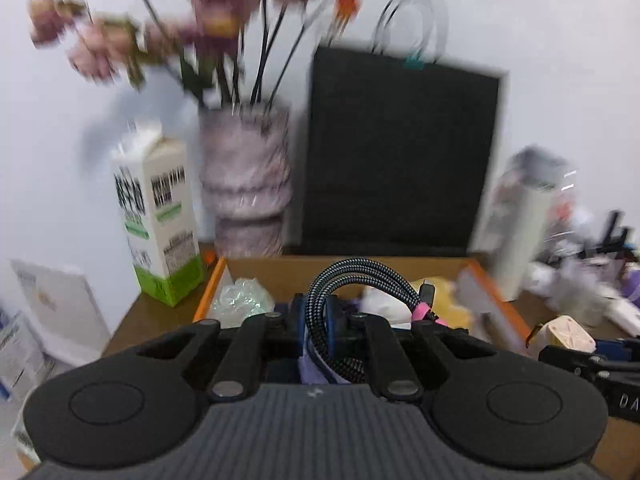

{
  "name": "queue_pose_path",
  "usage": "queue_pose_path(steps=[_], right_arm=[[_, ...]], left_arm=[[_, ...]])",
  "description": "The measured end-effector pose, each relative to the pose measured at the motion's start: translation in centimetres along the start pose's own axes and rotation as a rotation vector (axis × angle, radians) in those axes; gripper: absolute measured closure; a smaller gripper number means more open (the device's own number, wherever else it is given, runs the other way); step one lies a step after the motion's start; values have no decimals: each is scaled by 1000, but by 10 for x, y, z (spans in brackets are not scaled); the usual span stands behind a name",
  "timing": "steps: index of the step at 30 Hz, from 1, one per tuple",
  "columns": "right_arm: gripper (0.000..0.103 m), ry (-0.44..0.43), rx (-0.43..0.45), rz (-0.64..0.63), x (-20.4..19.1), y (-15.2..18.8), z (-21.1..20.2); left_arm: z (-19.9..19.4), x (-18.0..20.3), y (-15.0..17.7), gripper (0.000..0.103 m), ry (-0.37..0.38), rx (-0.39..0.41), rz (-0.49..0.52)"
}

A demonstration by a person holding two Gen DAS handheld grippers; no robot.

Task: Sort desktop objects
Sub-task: 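Lower the braided cable and charger cube into the box and open both grippers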

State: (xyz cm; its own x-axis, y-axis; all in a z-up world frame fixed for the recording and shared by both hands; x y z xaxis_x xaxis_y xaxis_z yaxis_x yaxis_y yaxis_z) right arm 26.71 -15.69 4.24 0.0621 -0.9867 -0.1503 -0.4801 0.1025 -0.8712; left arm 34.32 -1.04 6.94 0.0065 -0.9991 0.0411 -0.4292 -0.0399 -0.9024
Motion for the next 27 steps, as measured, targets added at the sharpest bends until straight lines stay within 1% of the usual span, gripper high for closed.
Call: queue_pose_path(steps=[3,4,6,9,10,11,12,13,14,15,16,17,18,19,20,21,23,24,26,27], right_arm=[[65,26,-122,-23,-2,0,56],[65,46,-163,-31,-1,4,73],[65,93,-235,-65,-1,18,97],[66,121,-282,-118,-5,32,119],[65,130,-276,-149,-8,32,122],[61,135,-280,-153,-9,33,122],[60,132,-281,-143,-9,31,122],[60,123,-272,-123,-9,27,121],[55,111,-266,-101,-7,22,121],[47,101,-266,-69,-4,17,118],[44,87,-256,-31,-2,11,115],[42,65,-240,6,-1,4,110],[42,56,-234,31,0,-4,105],[41,54,-230,44,0,-12,99],[38,51,-222,48,0,-20,91],[33,50,-211,48,-2,-28,83],[26,50,-196,45,-5,-41,65],[25,45,-187,45,-7,-47,57],[24,33,-177,62,-8,-54,40],[24,26,-177,73,-9,-56,31]], left_arm=[[55,0,7,93,-47,-68,40],[74,3,13,93,-45,-102,72],[98,2,29,93,-55,-163,73],[117,5,45,91,-46,-239,114],[117,6,46,90,-37,-247,115],[113,6,43,85,-30,-234,105],[109,7,37,73,-16,-216,103],[103,8,30,67,-1,-200,110],[96,7,23,60,-1,-181,118],[91,7,14,60,-5,-164,126],[83,5,5,59,-12,-145,133],[78,3,-3,55,-19,-139,135],[71,1,-9,45,-25,-139,132],[63,-3,-15,39,-30,-140,122],[55,-7,-21,32,-35,-141,114],[45,-10,-25,28,-37,-144,108],[31,-14,-32,23,-40,-159,102],[24,-14,-33,18,-36,-174,101],[9,-15,-30,16,-26,-208,93],[2,-16,-29,13,-19,-219,87]])
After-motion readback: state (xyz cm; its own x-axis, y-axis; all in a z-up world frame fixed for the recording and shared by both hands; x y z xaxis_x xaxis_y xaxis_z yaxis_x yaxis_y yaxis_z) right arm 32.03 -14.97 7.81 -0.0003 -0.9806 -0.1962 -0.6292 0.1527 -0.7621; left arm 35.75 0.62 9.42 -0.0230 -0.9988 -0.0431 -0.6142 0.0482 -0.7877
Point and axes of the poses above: each gripper's, at about its wrist camera, not at the fingertips, and z roughly the way its jaws point, x to its right, y to its underside, the point moved 10 cm from there along z, roughly the way its jaws point, and after that the axes turned 6 degrees about x, right-handed, at the moved point
